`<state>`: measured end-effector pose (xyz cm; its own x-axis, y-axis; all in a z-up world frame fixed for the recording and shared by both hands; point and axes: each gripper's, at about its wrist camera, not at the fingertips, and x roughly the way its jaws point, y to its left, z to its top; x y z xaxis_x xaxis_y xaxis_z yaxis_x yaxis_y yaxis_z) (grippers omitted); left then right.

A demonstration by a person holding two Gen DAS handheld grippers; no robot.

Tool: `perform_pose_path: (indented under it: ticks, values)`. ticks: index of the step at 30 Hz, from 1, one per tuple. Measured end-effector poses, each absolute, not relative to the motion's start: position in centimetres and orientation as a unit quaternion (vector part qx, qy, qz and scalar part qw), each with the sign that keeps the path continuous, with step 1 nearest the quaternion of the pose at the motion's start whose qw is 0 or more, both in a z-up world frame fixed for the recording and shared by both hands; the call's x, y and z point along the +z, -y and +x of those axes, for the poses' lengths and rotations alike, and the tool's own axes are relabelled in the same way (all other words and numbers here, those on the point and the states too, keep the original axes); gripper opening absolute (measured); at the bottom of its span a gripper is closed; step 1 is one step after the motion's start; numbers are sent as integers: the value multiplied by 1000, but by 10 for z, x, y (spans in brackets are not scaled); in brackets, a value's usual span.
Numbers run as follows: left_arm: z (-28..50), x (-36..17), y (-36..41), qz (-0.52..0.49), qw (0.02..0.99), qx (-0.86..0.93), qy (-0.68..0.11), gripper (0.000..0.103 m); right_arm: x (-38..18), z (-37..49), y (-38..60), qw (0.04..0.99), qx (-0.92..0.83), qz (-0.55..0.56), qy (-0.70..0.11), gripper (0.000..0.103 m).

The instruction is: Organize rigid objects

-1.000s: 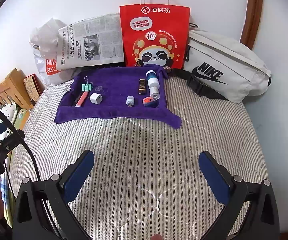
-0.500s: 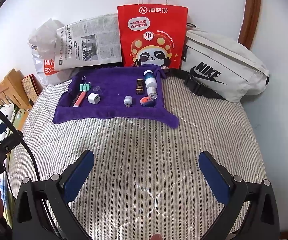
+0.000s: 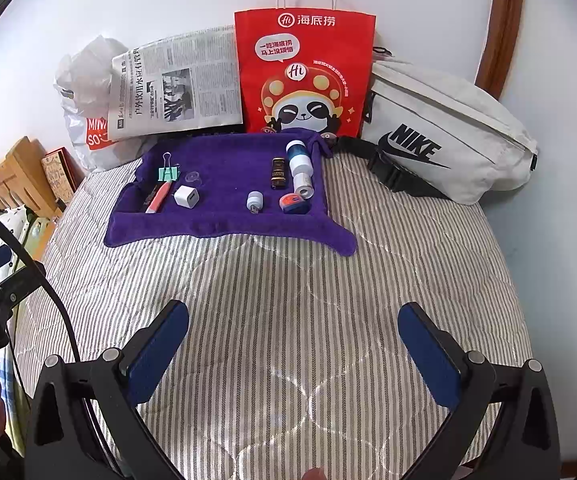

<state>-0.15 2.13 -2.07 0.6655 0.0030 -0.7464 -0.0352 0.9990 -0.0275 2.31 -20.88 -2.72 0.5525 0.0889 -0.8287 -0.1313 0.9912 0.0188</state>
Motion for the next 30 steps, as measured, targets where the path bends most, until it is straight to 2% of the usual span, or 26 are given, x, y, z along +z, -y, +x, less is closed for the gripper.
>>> perform_pose_path:
  ticks: [30]
  values:
    - [0,-18,-23,-18,913,11,-407,103,-28,20,208,880,60,-24,-471,103]
